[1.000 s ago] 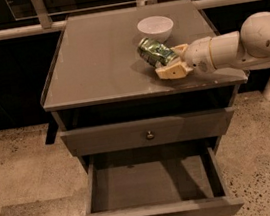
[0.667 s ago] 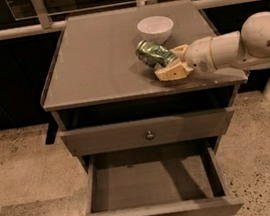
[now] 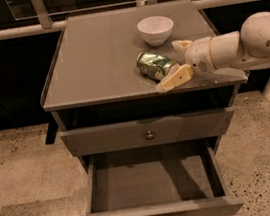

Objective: Pick green can from middle drawer and place on counter

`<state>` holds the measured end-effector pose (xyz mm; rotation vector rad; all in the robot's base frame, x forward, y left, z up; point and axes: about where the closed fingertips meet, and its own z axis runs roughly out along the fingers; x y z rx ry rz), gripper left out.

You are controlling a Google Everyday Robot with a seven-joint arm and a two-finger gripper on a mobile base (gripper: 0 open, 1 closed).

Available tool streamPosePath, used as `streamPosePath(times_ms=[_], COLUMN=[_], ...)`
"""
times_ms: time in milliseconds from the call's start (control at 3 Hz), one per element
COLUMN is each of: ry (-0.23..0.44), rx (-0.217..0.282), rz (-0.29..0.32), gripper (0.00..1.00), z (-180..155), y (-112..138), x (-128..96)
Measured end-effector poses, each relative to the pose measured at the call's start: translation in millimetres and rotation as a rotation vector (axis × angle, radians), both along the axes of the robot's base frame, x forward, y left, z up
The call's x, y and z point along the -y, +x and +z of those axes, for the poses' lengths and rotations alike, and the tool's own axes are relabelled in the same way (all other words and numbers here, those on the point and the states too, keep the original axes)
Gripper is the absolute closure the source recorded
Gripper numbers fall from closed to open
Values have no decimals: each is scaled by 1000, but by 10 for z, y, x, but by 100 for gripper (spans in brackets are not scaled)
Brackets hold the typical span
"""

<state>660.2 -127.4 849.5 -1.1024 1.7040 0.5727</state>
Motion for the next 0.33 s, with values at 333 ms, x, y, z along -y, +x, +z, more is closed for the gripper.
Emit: streamPosePath(times_ms=[333], ry=[0], rx=[0], rz=[0], gripper=[0], z=[0], y=[0], x=[0])
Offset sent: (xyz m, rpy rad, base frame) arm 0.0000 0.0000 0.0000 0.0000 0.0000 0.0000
